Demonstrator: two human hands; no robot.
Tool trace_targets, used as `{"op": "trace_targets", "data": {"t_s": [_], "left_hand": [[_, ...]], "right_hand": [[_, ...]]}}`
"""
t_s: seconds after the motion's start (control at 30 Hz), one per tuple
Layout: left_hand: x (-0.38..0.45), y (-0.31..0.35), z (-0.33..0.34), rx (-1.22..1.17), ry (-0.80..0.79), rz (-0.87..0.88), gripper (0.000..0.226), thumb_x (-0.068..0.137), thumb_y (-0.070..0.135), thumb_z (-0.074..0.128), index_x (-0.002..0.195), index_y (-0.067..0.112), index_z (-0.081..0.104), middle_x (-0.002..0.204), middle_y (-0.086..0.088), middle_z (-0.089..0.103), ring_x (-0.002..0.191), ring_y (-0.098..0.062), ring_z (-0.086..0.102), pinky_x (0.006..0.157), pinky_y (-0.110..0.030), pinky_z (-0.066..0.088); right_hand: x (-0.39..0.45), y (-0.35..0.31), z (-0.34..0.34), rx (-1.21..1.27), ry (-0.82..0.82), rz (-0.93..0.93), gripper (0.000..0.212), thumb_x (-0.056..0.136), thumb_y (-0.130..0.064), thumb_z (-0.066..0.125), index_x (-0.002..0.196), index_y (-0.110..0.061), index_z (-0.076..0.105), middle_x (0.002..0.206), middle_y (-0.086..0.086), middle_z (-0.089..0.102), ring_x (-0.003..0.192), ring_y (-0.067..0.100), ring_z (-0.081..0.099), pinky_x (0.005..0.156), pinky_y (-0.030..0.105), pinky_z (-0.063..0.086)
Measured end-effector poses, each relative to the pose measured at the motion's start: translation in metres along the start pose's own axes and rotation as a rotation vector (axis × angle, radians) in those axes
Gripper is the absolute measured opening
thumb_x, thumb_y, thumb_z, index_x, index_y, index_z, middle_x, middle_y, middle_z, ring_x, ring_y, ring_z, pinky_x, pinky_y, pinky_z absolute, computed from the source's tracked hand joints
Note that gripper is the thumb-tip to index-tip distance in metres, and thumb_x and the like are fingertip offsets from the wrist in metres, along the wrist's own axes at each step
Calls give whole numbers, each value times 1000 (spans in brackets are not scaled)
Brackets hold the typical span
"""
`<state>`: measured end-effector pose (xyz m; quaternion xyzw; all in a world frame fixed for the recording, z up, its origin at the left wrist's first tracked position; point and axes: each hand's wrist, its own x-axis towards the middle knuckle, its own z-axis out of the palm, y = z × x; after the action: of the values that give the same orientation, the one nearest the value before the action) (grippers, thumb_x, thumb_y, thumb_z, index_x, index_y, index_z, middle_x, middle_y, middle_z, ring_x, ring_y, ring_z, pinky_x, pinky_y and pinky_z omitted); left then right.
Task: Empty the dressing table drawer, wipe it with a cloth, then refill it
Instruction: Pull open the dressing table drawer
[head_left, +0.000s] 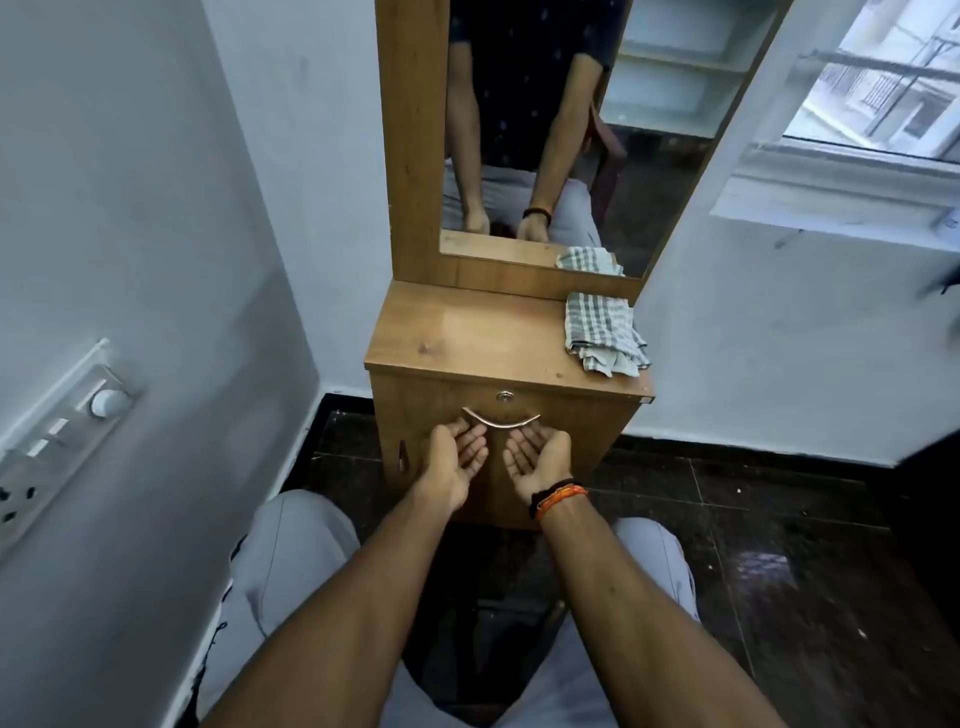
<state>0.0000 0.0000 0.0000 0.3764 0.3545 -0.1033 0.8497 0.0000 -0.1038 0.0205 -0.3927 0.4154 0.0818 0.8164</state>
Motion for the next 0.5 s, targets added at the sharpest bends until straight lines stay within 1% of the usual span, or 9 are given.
{"op": "trace_targets", "data": {"t_s": [0.07,0.13,0.23,0.37,0.43,0.5], "left_hand": [[4,5,2,-73,-34,-67,25,100,19,43,93,10,65,95,-10,67,88,-19,61,76,-29,50],[4,10,2,-142,-40,-106,27,100,20,42,88,9,64,92,-9,67,87,-19,61,74,-29,49],[4,10,2,-147,-43,-128,29,100,22,41,89,8,64,93,-9,67,86,-19,61,72,-29,48],[1,7,2,-166,-54,-146,27,101,22,45,87,9,64,92,-8,66,85,-19,61,71,-30,48],[-2,5,0,-153,-55,-146,26,101,22,47,85,9,64,89,-7,67,83,-18,61,71,-29,48],[-5,2,-3,-123,-37,-146,27,101,22,47,84,10,64,87,-7,67,82,-17,60,71,-27,47]], "right_hand": [[8,-8,1,35,-37,50,21,92,-21,48,89,-13,67,96,7,68,88,19,62,89,32,49],[13,-14,-1,94,-46,94,20,92,-18,47,88,-11,65,100,10,69,87,19,61,89,31,49],[17,-15,-1,143,-62,129,18,93,-11,47,89,-8,63,105,13,69,87,18,62,93,29,50],[19,-10,2,142,-69,109,12,95,-8,53,90,-8,64,112,11,67,84,14,62,96,27,49],[19,-5,2,106,-47,84,9,95,-8,57,93,-11,66,115,9,69,83,12,63,90,27,51],[19,2,-1,79,-13,65,12,94,-7,60,102,-10,68,116,8,71,83,12,65,79,26,52]]}}
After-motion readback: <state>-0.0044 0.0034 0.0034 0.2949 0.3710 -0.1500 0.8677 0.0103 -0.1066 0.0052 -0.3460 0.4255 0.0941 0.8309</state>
